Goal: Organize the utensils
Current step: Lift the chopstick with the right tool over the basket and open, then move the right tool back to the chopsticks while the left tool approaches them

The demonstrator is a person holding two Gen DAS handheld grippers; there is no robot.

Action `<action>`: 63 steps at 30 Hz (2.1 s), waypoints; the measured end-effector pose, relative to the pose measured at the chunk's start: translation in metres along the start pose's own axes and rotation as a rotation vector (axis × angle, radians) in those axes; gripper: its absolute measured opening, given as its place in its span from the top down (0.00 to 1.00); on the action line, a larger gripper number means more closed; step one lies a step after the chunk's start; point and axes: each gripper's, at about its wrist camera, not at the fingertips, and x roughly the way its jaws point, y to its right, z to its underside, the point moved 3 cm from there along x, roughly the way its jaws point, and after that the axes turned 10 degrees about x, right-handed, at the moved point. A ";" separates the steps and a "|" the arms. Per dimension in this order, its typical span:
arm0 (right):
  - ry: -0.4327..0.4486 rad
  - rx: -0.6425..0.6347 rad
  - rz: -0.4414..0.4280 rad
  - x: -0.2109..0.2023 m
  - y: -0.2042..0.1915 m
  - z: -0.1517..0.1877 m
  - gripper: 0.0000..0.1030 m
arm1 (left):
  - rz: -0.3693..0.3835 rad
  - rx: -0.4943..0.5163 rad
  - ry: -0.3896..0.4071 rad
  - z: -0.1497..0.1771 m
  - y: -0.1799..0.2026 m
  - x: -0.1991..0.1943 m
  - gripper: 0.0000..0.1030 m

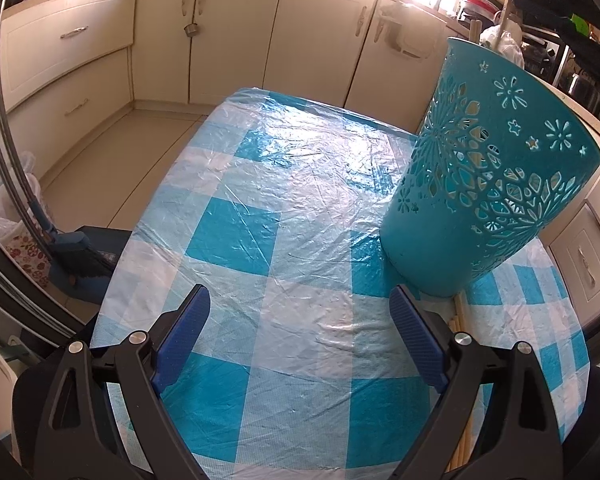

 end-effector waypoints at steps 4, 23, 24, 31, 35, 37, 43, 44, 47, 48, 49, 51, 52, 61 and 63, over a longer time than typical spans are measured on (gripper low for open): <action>-0.014 0.002 -0.003 -0.005 0.001 0.003 0.94 | -0.002 -0.001 -0.003 0.000 -0.001 0.000 0.15; 0.025 -0.118 0.033 -0.126 -0.007 0.057 0.51 | -0.015 -0.005 -0.006 0.002 -0.004 0.001 0.14; 0.000 -0.117 0.043 -0.126 -0.003 0.065 0.51 | -0.016 -0.005 -0.006 0.002 -0.004 0.001 0.14; -0.240 -0.075 0.166 -0.100 0.036 0.136 0.51 | -0.019 -0.007 -0.007 0.004 -0.004 0.001 0.14; -0.346 -0.079 0.226 -0.081 0.052 0.159 0.51 | -0.018 -0.006 -0.006 0.004 -0.004 0.001 0.14; -0.376 -0.075 0.240 -0.074 0.057 0.167 0.52 | -0.018 -0.006 -0.006 0.004 -0.004 0.001 0.14; -0.449 -0.099 0.248 -0.058 0.060 0.190 0.71 | -0.016 -0.007 -0.006 0.004 -0.004 0.001 0.14; -0.457 -0.104 0.248 -0.055 0.059 0.191 0.72 | -0.017 -0.007 -0.006 0.004 -0.005 0.001 0.14; -0.470 -0.117 0.251 -0.050 0.057 0.195 0.75 | -0.016 -0.008 -0.005 0.004 -0.005 0.001 0.14; -0.476 -0.123 0.255 -0.048 0.056 0.196 0.75 | -0.016 -0.008 -0.005 0.004 -0.005 0.001 0.14; -0.482 -0.127 0.258 -0.046 0.056 0.198 0.76 | -0.016 -0.008 -0.005 0.004 -0.005 0.001 0.14; -0.500 -0.127 0.266 -0.043 0.057 0.201 0.77 | -0.016 -0.008 -0.005 0.004 -0.004 0.001 0.14; -0.507 -0.128 0.269 -0.043 0.058 0.202 0.78 | -0.015 -0.009 -0.005 0.004 -0.004 0.001 0.14; -0.531 -0.120 0.273 -0.040 0.061 0.208 0.78 | -0.016 -0.007 -0.006 0.004 -0.003 0.001 0.13; -0.532 -0.130 0.276 -0.038 0.060 0.209 0.78 | -0.016 -0.009 -0.005 0.004 -0.004 0.001 0.13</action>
